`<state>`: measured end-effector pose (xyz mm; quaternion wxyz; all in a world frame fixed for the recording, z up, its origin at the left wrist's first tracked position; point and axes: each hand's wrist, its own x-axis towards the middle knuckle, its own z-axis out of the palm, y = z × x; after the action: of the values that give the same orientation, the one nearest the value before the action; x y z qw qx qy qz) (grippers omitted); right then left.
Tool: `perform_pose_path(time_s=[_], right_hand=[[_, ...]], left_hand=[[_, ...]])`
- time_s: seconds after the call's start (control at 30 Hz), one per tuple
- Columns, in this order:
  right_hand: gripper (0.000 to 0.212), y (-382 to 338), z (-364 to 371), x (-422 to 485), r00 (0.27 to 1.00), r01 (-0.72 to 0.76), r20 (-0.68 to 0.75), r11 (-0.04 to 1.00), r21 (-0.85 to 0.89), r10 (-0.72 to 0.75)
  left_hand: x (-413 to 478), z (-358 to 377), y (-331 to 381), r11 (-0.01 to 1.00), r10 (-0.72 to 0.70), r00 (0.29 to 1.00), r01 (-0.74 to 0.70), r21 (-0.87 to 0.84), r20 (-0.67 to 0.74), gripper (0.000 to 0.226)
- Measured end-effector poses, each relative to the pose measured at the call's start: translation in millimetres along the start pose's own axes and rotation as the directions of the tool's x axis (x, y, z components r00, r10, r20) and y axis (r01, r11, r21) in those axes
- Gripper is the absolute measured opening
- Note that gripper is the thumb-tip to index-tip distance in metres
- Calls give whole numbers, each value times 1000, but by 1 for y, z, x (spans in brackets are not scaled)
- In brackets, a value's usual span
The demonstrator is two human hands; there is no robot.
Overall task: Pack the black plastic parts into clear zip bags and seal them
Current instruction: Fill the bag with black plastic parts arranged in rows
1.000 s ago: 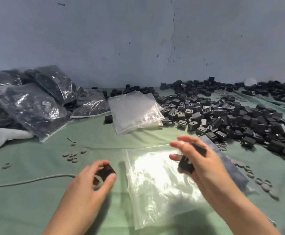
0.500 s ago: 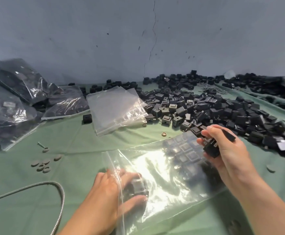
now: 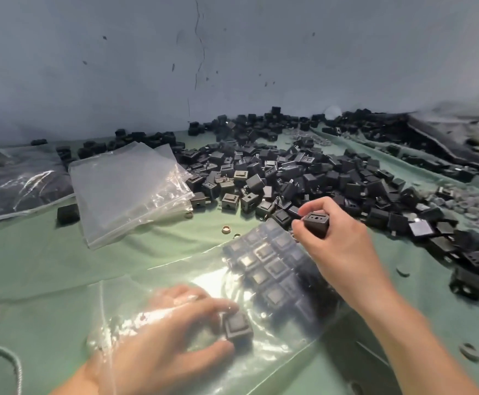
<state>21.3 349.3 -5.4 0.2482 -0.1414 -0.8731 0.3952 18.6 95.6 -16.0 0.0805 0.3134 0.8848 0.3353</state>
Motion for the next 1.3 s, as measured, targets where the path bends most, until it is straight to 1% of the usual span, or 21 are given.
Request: perform_pose_path(time_s=[0.03, 0.07, 0.13, 0.17, 0.2, 0.27, 0.37, 0.43, 0.47, 0.6, 0.8, 0.87, 0.93, 1.0, 1.07, 1.1, 1.23, 1.3], right_hand=[[12, 0, 1, 1, 1000, 4, 7, 1000, -23, -4], [12, 0, 2, 1, 1000, 5, 12, 999, -35, -5], [12, 0, 3, 2, 1000, 3, 13, 999, -46, -3], [11, 1, 3, 2, 1000, 3, 11, 999, -54, -2], [11, 1, 3, 2, 1000, 3, 9, 998, -64, -2], [11, 1, 2, 2, 1000, -2, 7, 997, -81, 3], [11, 2, 1, 2, 1000, -6, 14, 995, -97, 8], [12, 3, 0, 2, 1000, -9, 22, 994, -105, 11], [13, 4, -1, 2, 1000, -12, 25, 994, -108, 15], [13, 7, -4, 1, 999, -32, 25, 995, -97, 34], [13, 9, -7, -1, 997, -44, 52, 996, -83, 48], [13, 9, -8, -2, 997, -47, 53, 995, -85, 51], [13, 9, -9, -2, 997, -51, 54, 995, -85, 56], [13, 10, -10, -2, 997, -54, 57, 996, -77, 59], [13, 9, -10, -2, 996, -57, 63, 996, -68, 61], [13, 9, -10, -2, 996, -58, 65, 996, -67, 62], [13, 8, -9, -3, 995, -61, 75, 996, -70, 66], [13, 9, -7, -2, 994, -67, 81, 995, -69, 73]], left_hand=[[0, -2, 2, 1000, -20, 999, 20, 4, 27, 65], [1, -2, 4, 999, -41, 997, 41, -8, 60, 59], [3, -1, 9, 995, -68, 991, 76, -69, 116, 34], [5, 1, 9, 990, -69, 987, 86, -114, 147, 26], [7, 1, 10, 984, -64, 982, 92, -155, 178, 25], [12, 3, 13, 972, -54, 975, 101, -213, 216, 31], [16, 8, 20, 936, -14, 971, 96, -337, 238, 30], [16, 10, 24, 918, 11, 970, 86, -386, 243, 31], [16, 10, 25, 914, 22, 968, 81, -397, 250, 31], [19, 4, 21, 940, 28, 958, 72, -335, 285, 30], [22, 14, 14, 956, 53, 980, 6, -292, 194, 24], [23, 10, 4, 984, 67, 990, -45, -170, 127, 24], [22, 0, -3, 992, 81, 992, -71, -106, 94, 32], [20, -5, -5, 990, 80, 989, -65, -125, 124, 35], [19, -3, 1, 981, 57, 977, -16, -194, 207, 34], [18, 0, 5, 970, 43, 973, 14, -243, 227, 35], [16, 17, 15, 925, -1, 985, 67, -374, 175, 39], [16, 27, 19, 919, -24, 988, 82, -385, 152, 32]])
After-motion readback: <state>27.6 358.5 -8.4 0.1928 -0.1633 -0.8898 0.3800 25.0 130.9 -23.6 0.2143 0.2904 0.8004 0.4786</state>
